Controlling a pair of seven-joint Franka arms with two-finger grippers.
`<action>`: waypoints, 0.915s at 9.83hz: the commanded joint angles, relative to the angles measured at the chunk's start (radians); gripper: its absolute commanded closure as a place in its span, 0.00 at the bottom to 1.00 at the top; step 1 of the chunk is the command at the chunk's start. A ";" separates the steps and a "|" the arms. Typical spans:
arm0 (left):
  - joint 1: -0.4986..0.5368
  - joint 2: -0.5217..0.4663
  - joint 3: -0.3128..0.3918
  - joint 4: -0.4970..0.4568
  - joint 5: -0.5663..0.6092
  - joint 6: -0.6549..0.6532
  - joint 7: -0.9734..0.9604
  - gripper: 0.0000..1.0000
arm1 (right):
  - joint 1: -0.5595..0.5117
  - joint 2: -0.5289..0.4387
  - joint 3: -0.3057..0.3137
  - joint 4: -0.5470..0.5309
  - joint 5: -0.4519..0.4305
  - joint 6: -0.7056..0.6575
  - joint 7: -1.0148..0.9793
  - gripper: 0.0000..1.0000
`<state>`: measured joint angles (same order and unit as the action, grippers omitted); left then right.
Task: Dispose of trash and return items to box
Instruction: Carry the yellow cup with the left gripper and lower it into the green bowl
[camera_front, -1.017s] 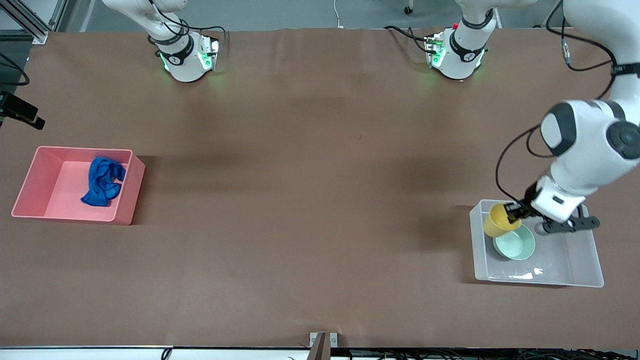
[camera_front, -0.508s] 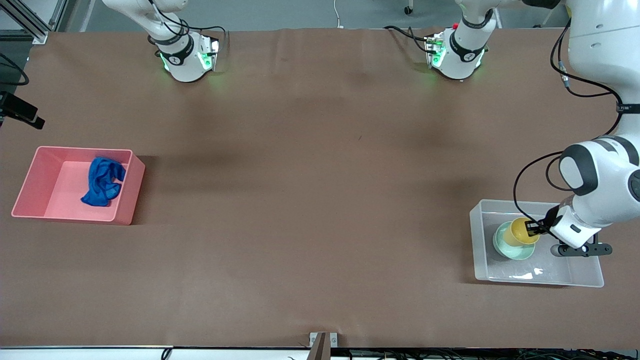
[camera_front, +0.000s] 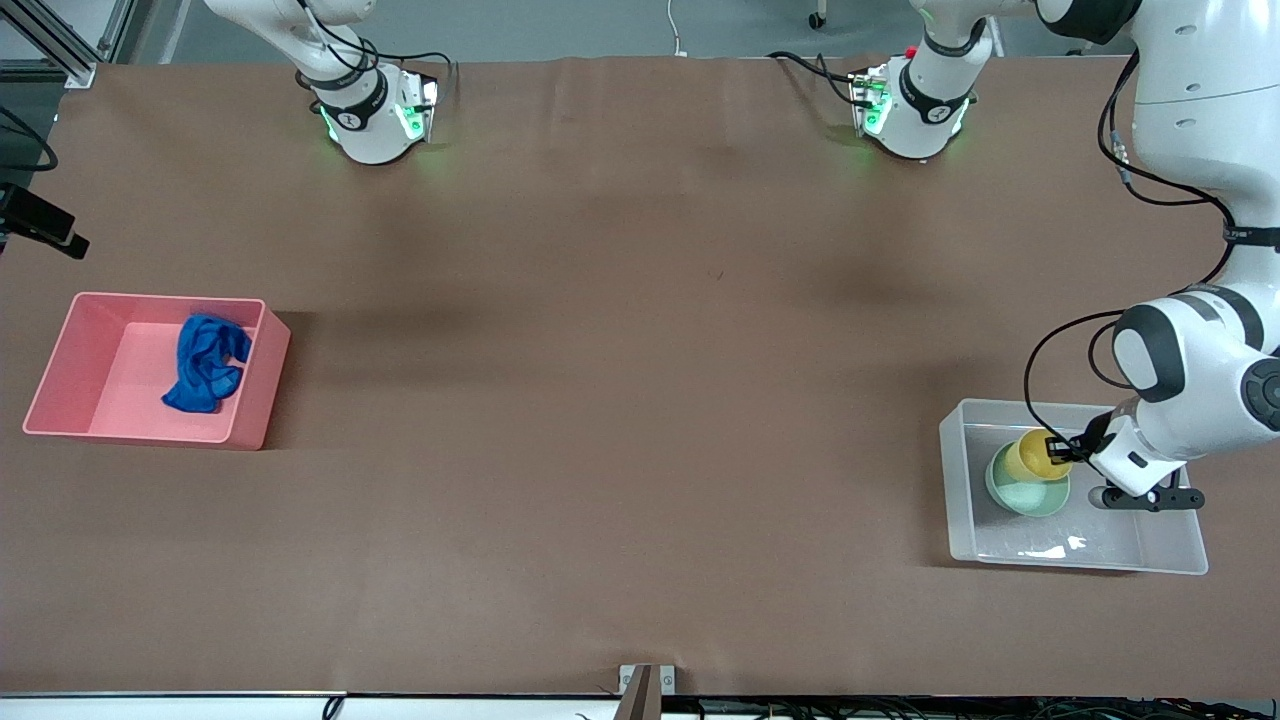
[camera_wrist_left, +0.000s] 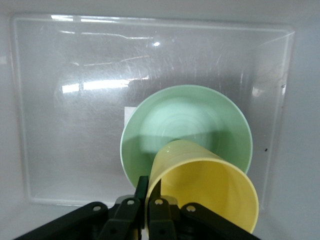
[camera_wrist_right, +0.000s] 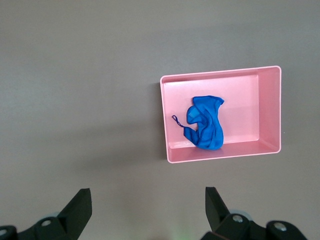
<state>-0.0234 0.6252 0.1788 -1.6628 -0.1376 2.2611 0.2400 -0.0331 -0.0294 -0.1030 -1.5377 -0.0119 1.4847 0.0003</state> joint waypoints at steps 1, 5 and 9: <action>0.002 0.041 0.004 0.032 -0.016 -0.003 0.041 0.47 | -0.002 -0.023 0.002 -0.018 0.026 0.009 -0.003 0.00; -0.012 -0.099 -0.007 0.032 -0.014 -0.011 0.007 0.00 | -0.005 -0.024 -0.003 -0.018 0.026 -0.001 -0.037 0.00; -0.023 -0.397 -0.151 0.015 0.104 -0.298 -0.192 0.00 | -0.005 -0.024 -0.004 -0.016 0.023 -0.014 -0.039 0.00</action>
<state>-0.0459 0.3271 0.0635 -1.5914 -0.0790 2.0468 0.0776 -0.0337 -0.0326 -0.1074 -1.5380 -0.0005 1.4782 -0.0265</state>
